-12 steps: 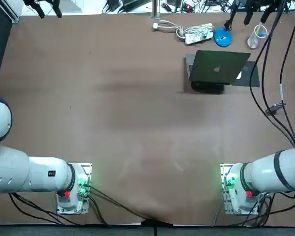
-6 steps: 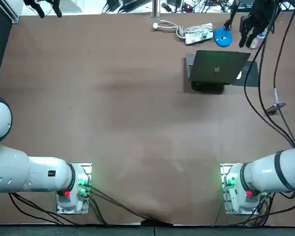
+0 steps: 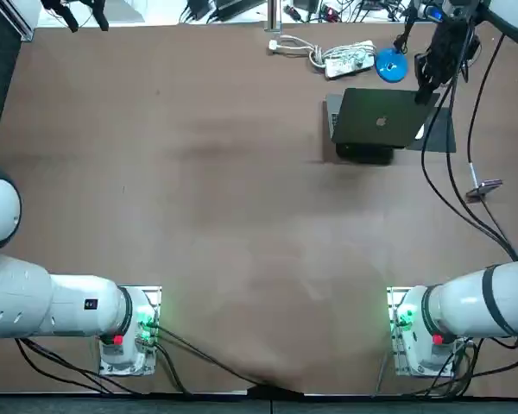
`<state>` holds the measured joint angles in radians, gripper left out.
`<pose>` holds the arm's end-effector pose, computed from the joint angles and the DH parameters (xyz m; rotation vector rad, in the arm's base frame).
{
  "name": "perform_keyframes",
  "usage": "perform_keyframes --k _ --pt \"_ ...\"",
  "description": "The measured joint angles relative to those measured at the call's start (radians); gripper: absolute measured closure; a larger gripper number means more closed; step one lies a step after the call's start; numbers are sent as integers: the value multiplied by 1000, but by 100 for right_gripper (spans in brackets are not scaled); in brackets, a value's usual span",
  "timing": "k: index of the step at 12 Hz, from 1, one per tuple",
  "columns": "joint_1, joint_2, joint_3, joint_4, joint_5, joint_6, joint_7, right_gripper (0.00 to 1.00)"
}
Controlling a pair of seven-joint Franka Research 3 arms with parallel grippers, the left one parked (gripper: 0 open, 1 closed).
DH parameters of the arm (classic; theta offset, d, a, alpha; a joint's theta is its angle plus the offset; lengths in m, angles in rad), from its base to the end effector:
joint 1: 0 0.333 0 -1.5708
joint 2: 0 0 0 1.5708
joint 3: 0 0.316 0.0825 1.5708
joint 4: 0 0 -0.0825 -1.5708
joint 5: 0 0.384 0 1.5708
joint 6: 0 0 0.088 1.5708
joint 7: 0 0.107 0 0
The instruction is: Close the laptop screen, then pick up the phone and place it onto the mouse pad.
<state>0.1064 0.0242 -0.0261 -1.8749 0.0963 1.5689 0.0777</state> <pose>0.5264 0.0528 0.4719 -3.0299 0.0203 0.5147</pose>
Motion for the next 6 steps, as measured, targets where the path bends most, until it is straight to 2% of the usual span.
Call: perform_keyframes --k 6 --pt "2 14 1 -27 0 181 6 98"
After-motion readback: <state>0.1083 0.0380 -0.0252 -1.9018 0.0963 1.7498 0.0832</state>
